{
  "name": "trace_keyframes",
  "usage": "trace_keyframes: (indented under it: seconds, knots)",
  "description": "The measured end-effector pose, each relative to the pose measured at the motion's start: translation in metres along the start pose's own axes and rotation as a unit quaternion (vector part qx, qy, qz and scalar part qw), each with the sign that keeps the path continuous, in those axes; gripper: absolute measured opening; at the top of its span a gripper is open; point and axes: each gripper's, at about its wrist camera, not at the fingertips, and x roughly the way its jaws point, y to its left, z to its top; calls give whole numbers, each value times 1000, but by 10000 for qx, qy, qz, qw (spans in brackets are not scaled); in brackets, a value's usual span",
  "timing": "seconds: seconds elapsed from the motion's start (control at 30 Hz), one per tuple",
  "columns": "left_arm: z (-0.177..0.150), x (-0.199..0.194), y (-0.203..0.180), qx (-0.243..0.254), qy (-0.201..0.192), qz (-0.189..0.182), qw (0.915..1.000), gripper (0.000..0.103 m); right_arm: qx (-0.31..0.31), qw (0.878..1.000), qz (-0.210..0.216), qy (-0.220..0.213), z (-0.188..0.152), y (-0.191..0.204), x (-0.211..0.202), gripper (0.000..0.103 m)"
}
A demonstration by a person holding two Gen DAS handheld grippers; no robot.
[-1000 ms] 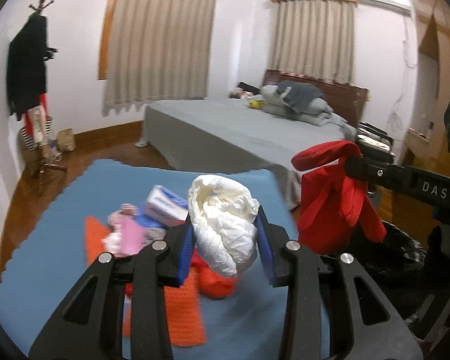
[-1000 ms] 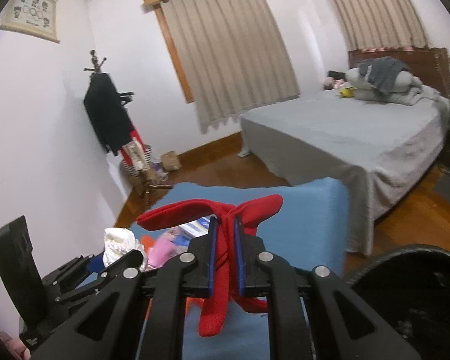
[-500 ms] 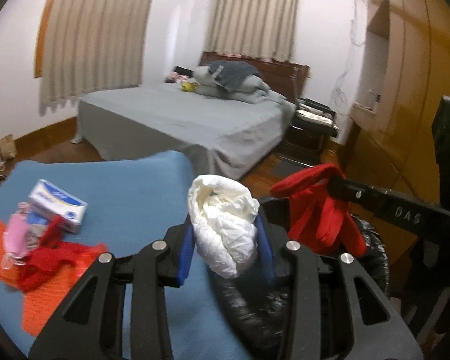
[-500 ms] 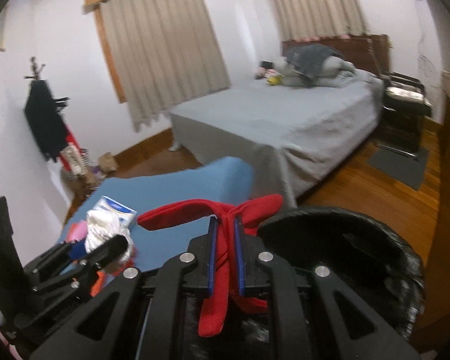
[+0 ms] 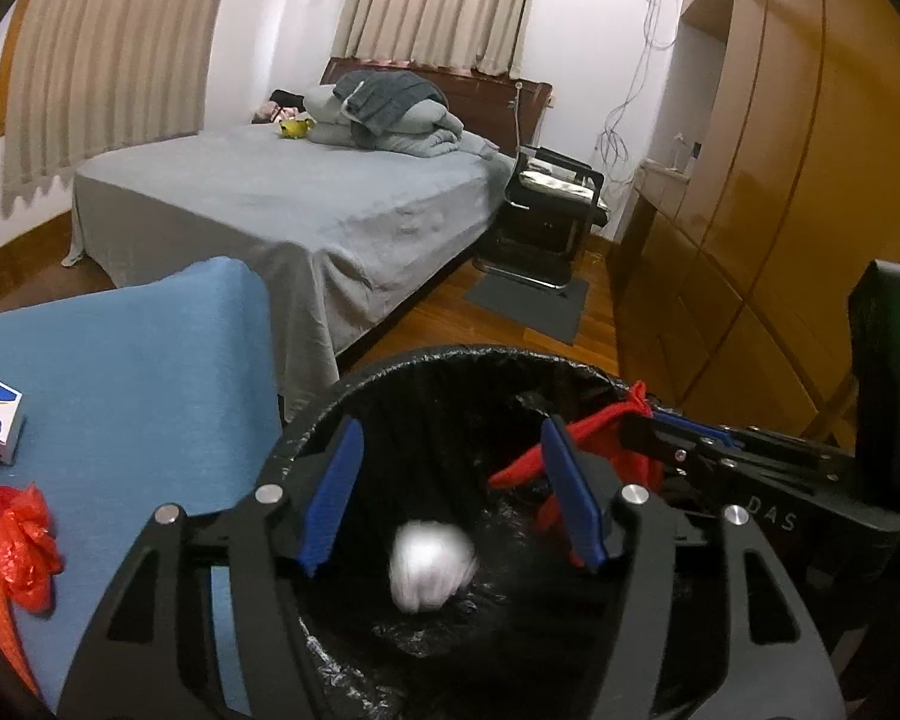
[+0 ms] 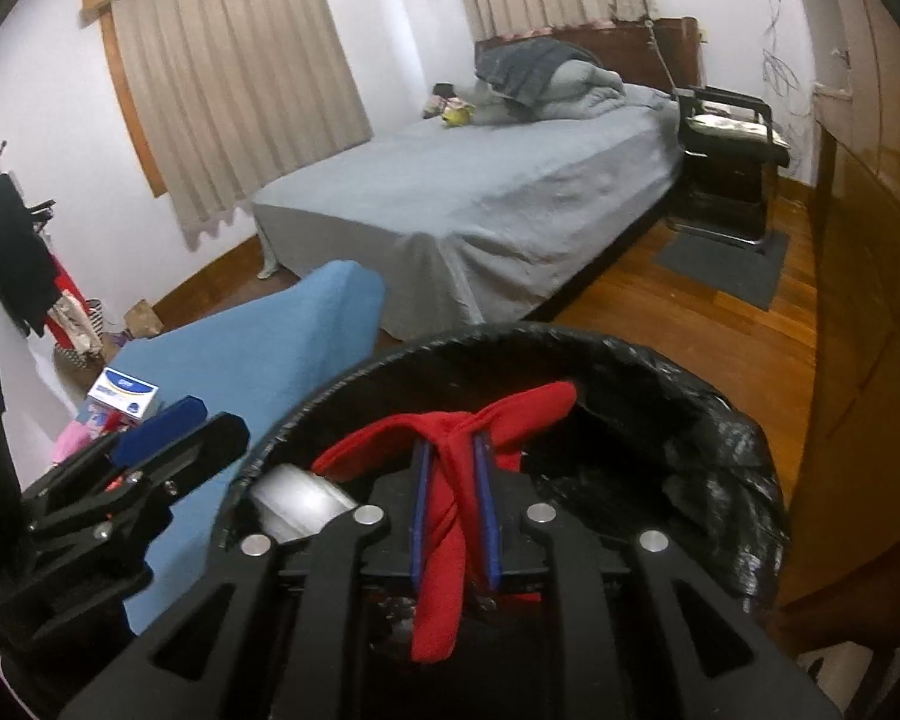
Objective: Collect trash
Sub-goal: 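Carry both items over the trash bin and open both tools to drop them, then grasp the red plastic bag with the right tool while the left tool grasps the pink mask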
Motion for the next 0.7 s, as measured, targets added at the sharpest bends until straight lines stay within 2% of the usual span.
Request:
trace_keyframes:
  seconds: [0.07, 0.13, 0.27, 0.33, 0.43, 0.53, 0.7]
  knots:
    - [1, -2, 5, -43, -9, 38, 10000, 63, 27, 10000, -34, -26, -1, -5, -2, 26]
    - [3, -8, 12, -74, -73, 137, 9999, 66, 21, 9999, -103, -64, -2, -7, -4, 41]
    - [6, -28, 34, -119, -247, 445, 9986, 74, 5, 9998, -144, -150, 0, -4, -7, 57]
    - [7, -41, 48, -161, -326, 661, 9972, 76, -22, 9996, -162, -234, 1, 3, -10, 75]
    - [5, -61, 67, -208, -428, 997, 9939, 82, -98, 9993, -120, -336, 4, 16, -13, 90]
    - [3, -80, 84, -247, -508, 1326, 9896, 85, -182, 9990, 44, -409, 6, 41, -12, 96]
    - [-11, -120, 128, -378, -602, 1994, 9773, 86, -395, 9979, 375, -358, 6, 89, 4, 97]
